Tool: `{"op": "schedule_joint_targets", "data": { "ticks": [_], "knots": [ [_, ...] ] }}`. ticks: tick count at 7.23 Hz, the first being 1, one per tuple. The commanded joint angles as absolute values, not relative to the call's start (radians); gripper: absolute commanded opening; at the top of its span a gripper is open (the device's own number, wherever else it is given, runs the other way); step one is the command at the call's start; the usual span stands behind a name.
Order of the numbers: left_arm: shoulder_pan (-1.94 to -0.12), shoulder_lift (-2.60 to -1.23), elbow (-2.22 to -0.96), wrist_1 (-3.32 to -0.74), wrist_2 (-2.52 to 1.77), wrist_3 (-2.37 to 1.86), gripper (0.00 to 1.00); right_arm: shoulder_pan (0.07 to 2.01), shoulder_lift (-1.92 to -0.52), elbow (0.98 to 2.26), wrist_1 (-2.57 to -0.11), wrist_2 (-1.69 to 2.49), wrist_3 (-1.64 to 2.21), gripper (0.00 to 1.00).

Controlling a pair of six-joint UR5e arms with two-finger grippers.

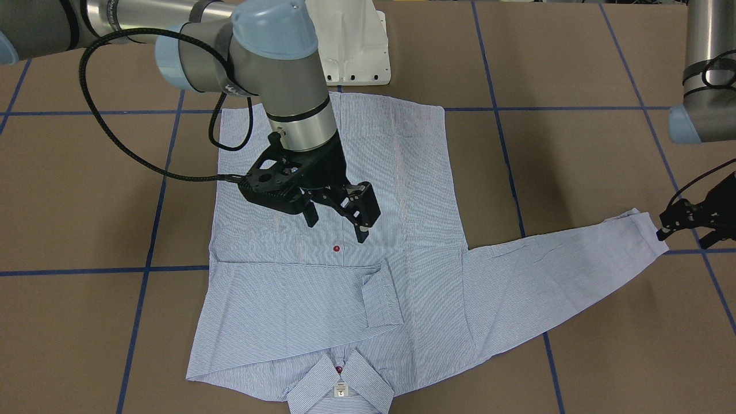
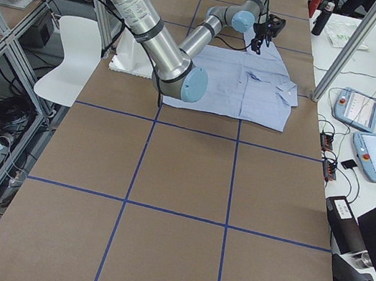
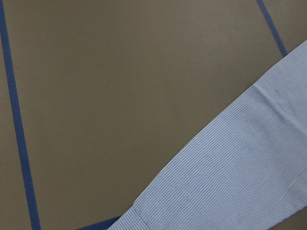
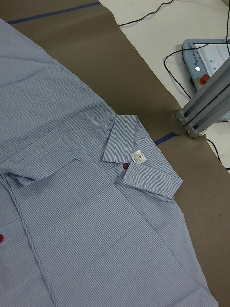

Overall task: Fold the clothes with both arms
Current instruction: 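Release the cuff near the collar while the left gripper grasps the other cuff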

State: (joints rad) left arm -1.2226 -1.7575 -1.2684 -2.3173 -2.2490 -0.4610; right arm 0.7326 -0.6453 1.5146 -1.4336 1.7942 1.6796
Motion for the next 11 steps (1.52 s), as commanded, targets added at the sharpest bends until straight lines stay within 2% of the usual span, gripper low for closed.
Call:
{"op": "schedule_joint_targets", "data": {
  "ticks": [1,3,4,8,11],
  "knots": [
    [-1.204,-1.75,-1.236,-2.373,-2.241,-0.631,0.83,0.741,-0.669,1.54,-1.433,1.792,1.678,0.99],
    [-1.204,-1.672,-1.255,-2.496,-2.243,-0.83,0.83,0.741,-0.667,1.54,-1.431,1.787,1.678,0.99],
    [-1.2,-1.637,-1.25,-2.588,-2.244,-0.915,0.79,0.741,-0.666,1.54,-1.431,1.786,1.678,0.99],
    [-1.126,-1.644,-1.243,-2.591,-2.241,-1.018,0.77,0.742,-0.669,1.542,-1.431,1.783,1.664,0.99],
    [-1.103,-1.632,-1.244,-2.614,-2.243,-1.031,0.58,0.741,-0.667,1.542,-1.433,1.782,1.664,0.99]
  ]
}}
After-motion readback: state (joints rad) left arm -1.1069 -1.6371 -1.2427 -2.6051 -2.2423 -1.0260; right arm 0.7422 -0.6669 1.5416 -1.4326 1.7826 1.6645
